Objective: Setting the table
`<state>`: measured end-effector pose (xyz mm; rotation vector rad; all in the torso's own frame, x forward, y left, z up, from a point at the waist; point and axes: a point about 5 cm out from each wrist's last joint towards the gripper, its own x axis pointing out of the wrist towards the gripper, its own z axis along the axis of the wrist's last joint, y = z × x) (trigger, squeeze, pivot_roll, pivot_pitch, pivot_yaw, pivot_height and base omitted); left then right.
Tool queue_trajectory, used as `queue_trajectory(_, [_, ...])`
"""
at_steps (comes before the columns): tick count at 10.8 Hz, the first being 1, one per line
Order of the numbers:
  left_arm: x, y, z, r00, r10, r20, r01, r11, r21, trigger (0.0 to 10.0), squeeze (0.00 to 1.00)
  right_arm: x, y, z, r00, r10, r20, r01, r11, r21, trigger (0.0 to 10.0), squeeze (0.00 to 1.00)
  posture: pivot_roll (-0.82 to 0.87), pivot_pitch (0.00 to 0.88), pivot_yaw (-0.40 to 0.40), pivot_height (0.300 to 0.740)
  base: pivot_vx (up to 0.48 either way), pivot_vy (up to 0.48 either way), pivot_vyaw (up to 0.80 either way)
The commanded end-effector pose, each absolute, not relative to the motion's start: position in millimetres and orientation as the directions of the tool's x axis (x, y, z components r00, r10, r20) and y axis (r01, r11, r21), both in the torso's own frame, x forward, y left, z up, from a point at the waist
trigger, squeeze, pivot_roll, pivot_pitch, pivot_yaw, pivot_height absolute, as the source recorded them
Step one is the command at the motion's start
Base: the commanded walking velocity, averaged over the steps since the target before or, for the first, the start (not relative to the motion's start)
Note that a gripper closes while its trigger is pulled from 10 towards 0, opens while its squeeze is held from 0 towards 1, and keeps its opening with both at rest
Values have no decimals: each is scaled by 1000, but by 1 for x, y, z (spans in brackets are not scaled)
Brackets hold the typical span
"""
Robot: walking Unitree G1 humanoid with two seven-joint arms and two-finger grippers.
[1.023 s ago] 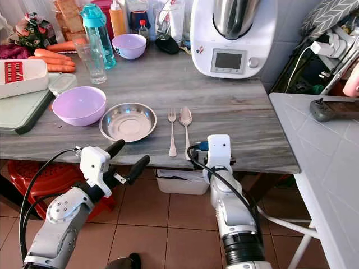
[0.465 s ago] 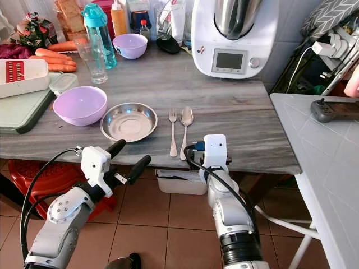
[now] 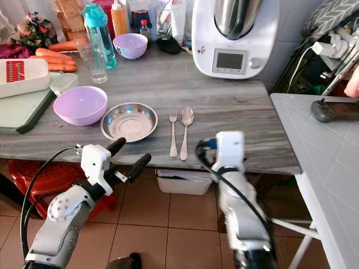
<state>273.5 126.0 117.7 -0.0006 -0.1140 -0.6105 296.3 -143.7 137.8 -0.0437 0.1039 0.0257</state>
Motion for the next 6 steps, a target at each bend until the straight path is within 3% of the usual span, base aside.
queue_trajectory(1, [275,127,119,815,-567,116,567,823,37,10000,0,293,-143,149,999,27,-34,-29,998,-61,10000,0,85,78,-21,740,0,0,0])
queue_trajectory(2, [277,129,121,831,-540,131,539,841,44,10000,0,285,-148,158,999,1,43,2,998,-62,10000,0,85,72,-21,740,0,0,0])
queue_trajectory(3, [279,132,123,851,-507,139,503,862,66,10000,0,283,-153,155,999,-43,24,45,997,-63,10000,0,85,72,-21,740,0,0,0])
queue_trajectory(5, [282,147,120,920,-372,125,363,928,91,10000,0,274,-152,149,1000,-17,-5,16,1000,-16,10000,0,80,65,-17,740,0,0,0])
queue_trajectory(6, [279,151,118,937,-329,120,316,942,112,10000,0,270,-149,152,998,32,53,-28,998,-58,10000,0,75,61,-16,740,0,0,0])
